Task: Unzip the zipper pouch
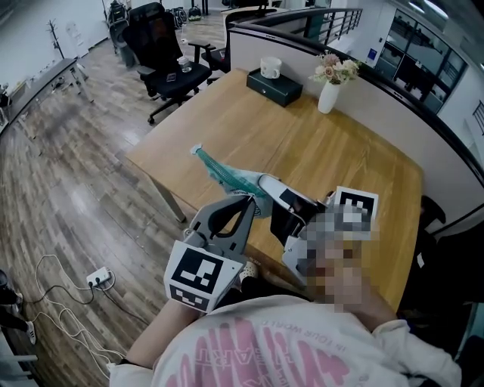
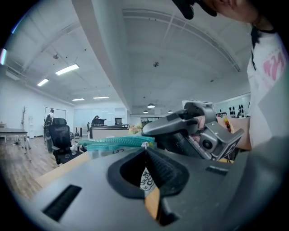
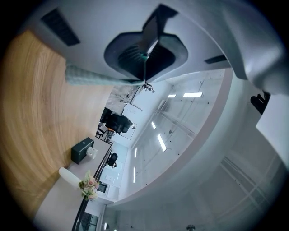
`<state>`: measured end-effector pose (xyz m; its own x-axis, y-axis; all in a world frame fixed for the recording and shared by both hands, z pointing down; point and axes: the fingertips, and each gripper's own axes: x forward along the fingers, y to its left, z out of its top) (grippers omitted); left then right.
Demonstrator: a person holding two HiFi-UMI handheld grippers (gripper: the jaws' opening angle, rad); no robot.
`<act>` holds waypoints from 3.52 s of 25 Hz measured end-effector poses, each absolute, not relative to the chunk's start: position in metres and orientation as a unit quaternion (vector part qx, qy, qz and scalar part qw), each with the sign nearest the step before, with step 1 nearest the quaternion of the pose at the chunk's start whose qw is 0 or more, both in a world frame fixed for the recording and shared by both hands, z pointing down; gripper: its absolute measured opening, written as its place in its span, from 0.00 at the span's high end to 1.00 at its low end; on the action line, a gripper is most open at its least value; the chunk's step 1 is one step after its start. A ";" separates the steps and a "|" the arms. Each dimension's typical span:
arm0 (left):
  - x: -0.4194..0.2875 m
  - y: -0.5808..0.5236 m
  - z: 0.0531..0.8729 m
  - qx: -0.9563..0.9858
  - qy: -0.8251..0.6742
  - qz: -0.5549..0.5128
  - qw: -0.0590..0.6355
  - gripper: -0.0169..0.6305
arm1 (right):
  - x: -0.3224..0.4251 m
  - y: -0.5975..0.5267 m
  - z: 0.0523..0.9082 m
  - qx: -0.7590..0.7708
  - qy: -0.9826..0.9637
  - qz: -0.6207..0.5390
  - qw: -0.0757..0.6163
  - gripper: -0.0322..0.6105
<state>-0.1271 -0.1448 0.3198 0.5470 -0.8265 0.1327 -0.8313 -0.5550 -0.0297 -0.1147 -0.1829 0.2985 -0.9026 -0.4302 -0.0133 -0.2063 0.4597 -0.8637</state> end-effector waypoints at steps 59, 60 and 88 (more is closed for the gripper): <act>0.062 -0.163 0.304 0.921 -0.378 0.027 0.084 0.96 | 0.111 -0.176 0.282 -0.330 0.857 -0.381 0.109 0.94; 0.060 -0.165 0.304 0.920 -0.382 0.026 0.085 0.96 | 0.110 -0.176 0.282 -0.329 0.857 -0.381 0.110 0.94; -0.010 -0.183 0.301 0.881 -0.464 0.005 0.095 0.97 | 0.098 -0.168 0.281 -0.318 0.858 -0.388 0.109 0.94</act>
<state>-0.0100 -0.1828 0.3011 0.5690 -0.8166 0.0970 -0.8185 -0.5512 0.1619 0.0978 -0.1685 0.2812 -0.7740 -0.6303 0.0601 -0.4615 0.4966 -0.7351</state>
